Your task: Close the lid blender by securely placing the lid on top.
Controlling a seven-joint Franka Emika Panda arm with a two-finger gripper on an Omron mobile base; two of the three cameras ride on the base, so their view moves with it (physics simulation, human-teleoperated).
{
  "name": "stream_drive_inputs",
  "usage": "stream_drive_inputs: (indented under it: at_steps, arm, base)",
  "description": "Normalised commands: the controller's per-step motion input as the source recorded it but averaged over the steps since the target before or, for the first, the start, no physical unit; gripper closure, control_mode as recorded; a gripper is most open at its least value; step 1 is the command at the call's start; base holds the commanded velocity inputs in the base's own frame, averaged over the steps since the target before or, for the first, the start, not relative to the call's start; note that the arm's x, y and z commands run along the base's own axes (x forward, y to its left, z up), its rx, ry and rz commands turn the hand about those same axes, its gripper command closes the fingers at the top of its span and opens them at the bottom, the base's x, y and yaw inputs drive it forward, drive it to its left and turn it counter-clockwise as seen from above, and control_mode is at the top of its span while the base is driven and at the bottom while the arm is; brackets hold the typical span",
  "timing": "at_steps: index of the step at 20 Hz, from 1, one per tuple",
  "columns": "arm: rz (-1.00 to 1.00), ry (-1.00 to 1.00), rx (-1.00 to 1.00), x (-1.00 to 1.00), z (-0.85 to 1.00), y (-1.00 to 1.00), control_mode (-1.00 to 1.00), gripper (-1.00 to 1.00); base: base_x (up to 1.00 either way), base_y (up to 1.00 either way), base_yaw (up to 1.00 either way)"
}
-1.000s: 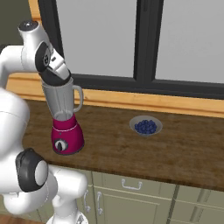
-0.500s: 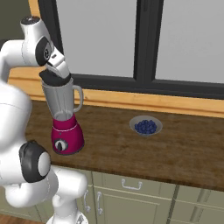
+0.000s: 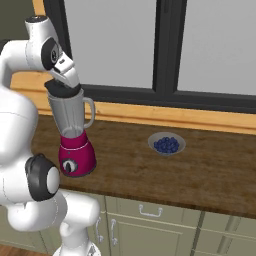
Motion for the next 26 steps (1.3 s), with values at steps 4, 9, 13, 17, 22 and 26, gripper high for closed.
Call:
stream_drive_inputs:
  at_steps: [4,9,13,17,22,26]
  arm:
    - [0.02,0.05,0.0,0.0,0.02,0.09,-1.0,1.0]
    - [0.03,0.03,-0.02,0.0,0.0,0.06,-1.0,1.0]
    - [0.01,0.0,-0.01,0.0,0.0,0.0,-1.0,1.0]
    - [0.0,0.0,-0.01,0.0,0.0,0.0,-1.0,1.0]
    - [0.0,0.0,-0.02,0.0,0.0,-0.06,-1.0,1.0]
    - [0.0,0.0,0.0,0.0,0.0,-0.12,-1.0,1.0]
  base:
    - [0.0,0.0,0.0]
    - [0.0,0.0,0.0]
    - [0.0,0.0,0.0]
    - [0.0,0.0,0.0]
    - [0.0,0.0,0.0]
    - [0.0,0.0,0.0]
